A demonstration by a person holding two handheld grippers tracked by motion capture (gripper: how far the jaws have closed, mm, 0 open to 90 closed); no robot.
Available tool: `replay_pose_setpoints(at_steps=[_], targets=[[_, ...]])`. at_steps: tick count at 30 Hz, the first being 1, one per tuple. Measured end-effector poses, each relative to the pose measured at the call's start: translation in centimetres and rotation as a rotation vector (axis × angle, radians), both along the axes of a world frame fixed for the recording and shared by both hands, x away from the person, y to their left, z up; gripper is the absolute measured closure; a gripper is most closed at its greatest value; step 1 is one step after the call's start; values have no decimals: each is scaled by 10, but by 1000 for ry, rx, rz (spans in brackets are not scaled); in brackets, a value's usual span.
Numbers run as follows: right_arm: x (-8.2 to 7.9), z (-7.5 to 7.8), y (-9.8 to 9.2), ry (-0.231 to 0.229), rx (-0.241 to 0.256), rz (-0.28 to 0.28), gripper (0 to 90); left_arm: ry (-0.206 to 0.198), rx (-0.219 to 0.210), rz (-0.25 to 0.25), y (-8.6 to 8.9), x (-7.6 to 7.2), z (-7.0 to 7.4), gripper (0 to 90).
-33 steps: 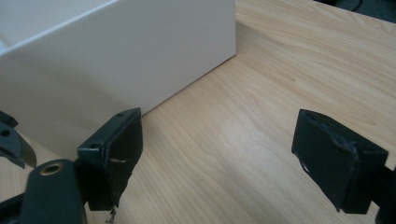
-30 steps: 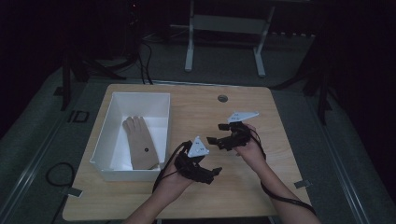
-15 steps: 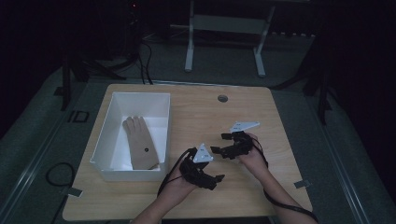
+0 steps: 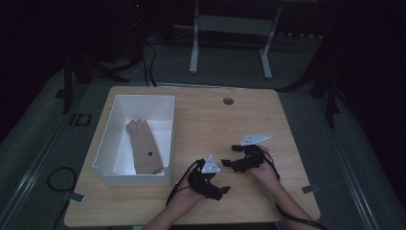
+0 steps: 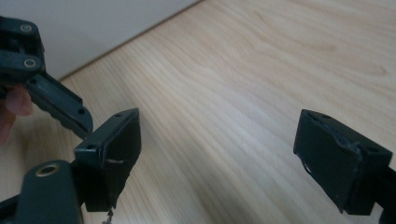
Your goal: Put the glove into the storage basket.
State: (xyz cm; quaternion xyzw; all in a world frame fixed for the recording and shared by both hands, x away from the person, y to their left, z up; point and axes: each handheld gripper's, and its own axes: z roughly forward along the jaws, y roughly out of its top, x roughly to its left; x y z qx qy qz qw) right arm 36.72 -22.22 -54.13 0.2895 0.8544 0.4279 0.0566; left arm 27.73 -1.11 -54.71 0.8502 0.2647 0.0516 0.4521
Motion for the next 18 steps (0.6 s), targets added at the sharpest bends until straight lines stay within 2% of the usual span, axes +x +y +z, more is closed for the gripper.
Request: replay_pose_setpoints(at_steps=[3,8,18], targets=[[-2,-3,-3,5,-5,2,151,-6,0,-1,-1,-1,-3,149],[-8,-13,-10,6,-1,-9,149,-8,-10,-33,-5,-6,-9,148],[-21,-19,-29,-13,-9,-6,146,-13,26,-65,-11,-16,-18,103]])
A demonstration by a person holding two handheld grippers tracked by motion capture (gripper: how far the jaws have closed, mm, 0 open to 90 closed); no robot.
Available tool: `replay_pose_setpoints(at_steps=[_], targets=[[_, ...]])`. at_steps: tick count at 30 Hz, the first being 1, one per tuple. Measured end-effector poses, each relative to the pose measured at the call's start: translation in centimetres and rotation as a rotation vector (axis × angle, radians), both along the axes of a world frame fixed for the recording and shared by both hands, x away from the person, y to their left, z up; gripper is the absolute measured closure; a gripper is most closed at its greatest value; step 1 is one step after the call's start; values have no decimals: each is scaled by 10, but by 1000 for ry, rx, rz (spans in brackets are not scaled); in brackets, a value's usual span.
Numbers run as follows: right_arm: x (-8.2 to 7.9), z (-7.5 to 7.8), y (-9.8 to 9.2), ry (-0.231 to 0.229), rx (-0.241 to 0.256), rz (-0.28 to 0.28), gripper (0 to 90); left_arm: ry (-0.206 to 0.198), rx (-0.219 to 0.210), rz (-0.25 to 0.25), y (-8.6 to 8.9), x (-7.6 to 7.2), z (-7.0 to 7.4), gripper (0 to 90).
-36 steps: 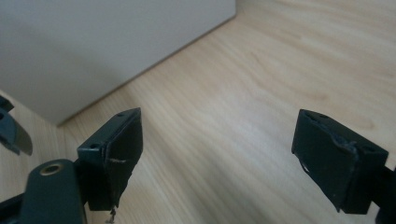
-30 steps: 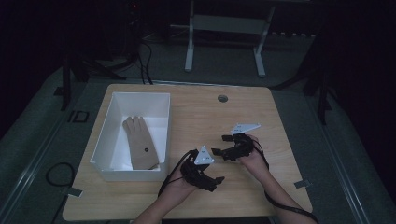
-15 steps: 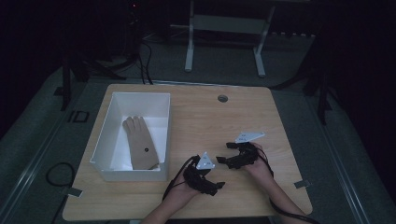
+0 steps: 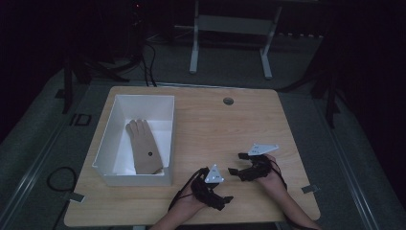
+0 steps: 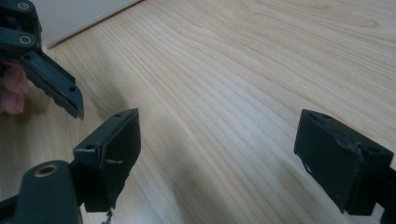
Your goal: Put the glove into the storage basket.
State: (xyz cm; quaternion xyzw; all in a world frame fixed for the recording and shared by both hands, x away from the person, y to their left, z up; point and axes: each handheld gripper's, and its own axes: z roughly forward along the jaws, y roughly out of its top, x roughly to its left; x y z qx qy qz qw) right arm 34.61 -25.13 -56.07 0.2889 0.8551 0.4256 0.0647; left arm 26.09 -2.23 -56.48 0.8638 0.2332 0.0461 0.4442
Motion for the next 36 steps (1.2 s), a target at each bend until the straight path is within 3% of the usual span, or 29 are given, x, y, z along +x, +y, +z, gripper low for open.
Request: replay_pose_setpoints(at_steps=[5,11,16,24,36], targets=[[-5,-1,-9,-8,-12,-5,141,-7,1,-9,0,-2,-3,41],[-15,-2,-19,-24,-46,-7,137,-28,26,-16,1,-4,-6,35],[-21,-2,-29,-38,-52,-17,133,-86,45,-16,1,-7,-7,35],[-24,-3,-43,-39,-46,-44,129,-83,10,-5,6,-7,-8,35],[-25,-3,-43,-48,-55,-50,129,-84,-40,9,12,-6,-9,43]])
